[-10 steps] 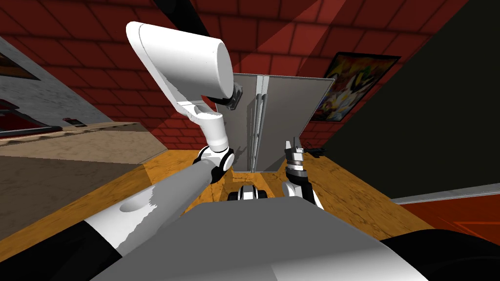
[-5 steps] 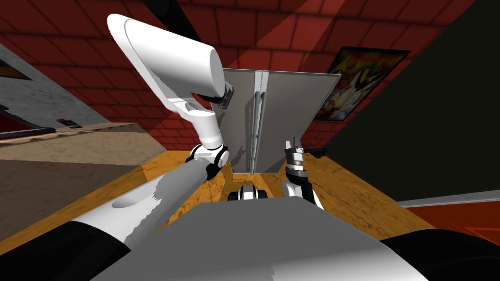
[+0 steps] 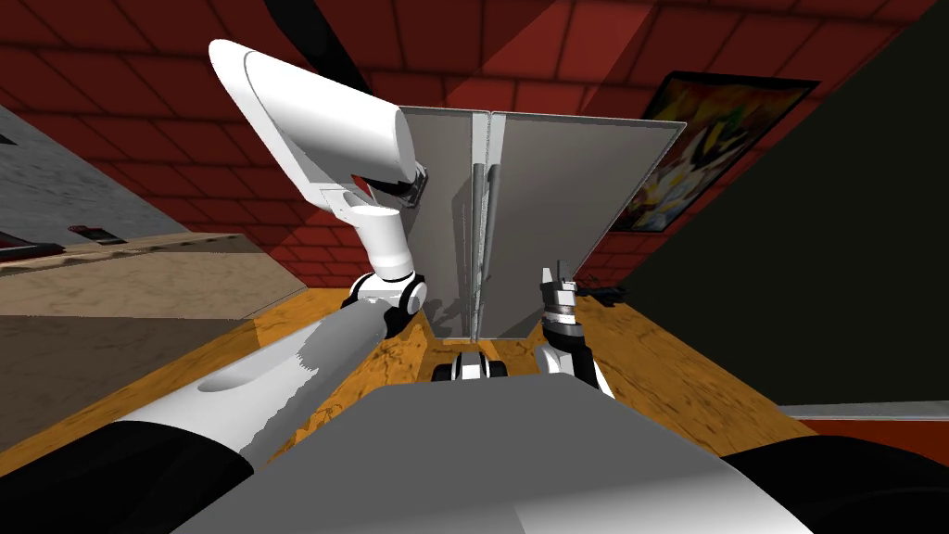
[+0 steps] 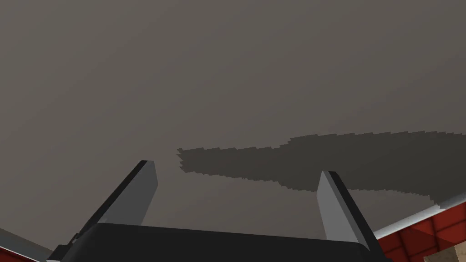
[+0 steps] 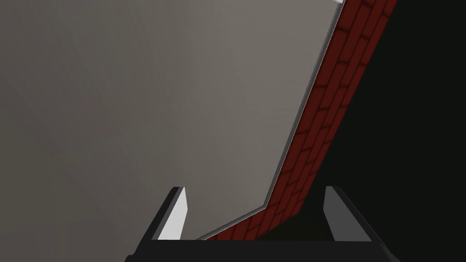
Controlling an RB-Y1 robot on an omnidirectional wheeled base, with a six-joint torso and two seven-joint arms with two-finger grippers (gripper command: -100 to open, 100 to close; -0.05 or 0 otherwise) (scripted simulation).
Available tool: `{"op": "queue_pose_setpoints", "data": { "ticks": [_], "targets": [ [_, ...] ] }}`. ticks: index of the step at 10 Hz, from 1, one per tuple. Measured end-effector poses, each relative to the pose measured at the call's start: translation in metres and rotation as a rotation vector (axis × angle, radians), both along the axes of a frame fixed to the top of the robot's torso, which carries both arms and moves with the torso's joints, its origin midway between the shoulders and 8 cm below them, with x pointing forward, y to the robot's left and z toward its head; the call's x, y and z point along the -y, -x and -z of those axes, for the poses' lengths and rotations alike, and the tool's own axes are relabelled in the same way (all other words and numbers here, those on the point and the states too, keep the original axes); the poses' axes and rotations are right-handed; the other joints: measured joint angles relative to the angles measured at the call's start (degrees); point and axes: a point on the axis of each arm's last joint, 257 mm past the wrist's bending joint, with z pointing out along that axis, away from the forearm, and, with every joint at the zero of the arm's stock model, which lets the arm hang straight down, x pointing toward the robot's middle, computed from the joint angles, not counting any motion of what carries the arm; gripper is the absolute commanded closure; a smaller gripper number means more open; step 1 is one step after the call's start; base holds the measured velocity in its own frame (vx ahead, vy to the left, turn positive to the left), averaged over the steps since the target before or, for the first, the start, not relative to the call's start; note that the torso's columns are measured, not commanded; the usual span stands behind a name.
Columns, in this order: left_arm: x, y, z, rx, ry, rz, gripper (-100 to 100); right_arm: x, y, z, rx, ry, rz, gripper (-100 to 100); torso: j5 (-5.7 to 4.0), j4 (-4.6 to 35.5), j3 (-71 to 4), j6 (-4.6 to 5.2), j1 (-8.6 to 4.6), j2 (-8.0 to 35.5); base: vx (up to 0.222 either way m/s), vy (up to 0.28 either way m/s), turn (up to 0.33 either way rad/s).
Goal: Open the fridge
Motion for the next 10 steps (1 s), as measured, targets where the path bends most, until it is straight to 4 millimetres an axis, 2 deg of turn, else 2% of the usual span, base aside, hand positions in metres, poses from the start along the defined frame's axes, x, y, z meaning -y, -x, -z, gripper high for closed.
{"op": "queue_pose_setpoints", "data": {
  "ticks": [3, 4, 6, 7, 10],
  "targets": [
    [-0.011, -0.002, 0.001, -0.026, -0.023, -0.036, -100, 0.000, 0.000, 0.000, 0.000, 0.000, 0.000, 0, -0.46, -0.2, -0.6, 0.58, -0.69, -0.6, 0.034, -0.183, 0.072],
    [-0.005, 0.000, -0.005, -0.013, -0.043, -0.026, -100, 0.000, 0.000, 0.000, 0.000, 0.000, 0.000, 0, -0.49, -0.2, -0.5, 0.50, -0.90, -0.5, -0.023, -0.194, 0.028],
    [0.021, 0.009, -0.021, 0.027, -0.090, 0.011, -100, 0.000, 0.000, 0.000, 0.000, 0.000, 0.000, 0, -0.14, -0.1, -0.1, 0.16, -0.24, -0.1, -0.100, -0.165, 0.064],
    [0.030, 0.018, -0.030, 0.050, -0.104, 0.027, -100, 0.000, 0.000, 0.000, 0.000, 0.000, 0.000, 0, -0.21, 0.1, 0.3, 0.31, -0.21, 0.3, -0.073, -0.124, 0.100],
    [0.050, 0.027, -0.045, 0.078, -0.131, 0.067, -100, 0.000, 0.000, 0.000, 0.000, 0.000, 0.000, 0, -0.91, 0.3, 0.8, 0.68, -1.62, 0.9, -0.042, -0.019, 0.031]
  ]
}}
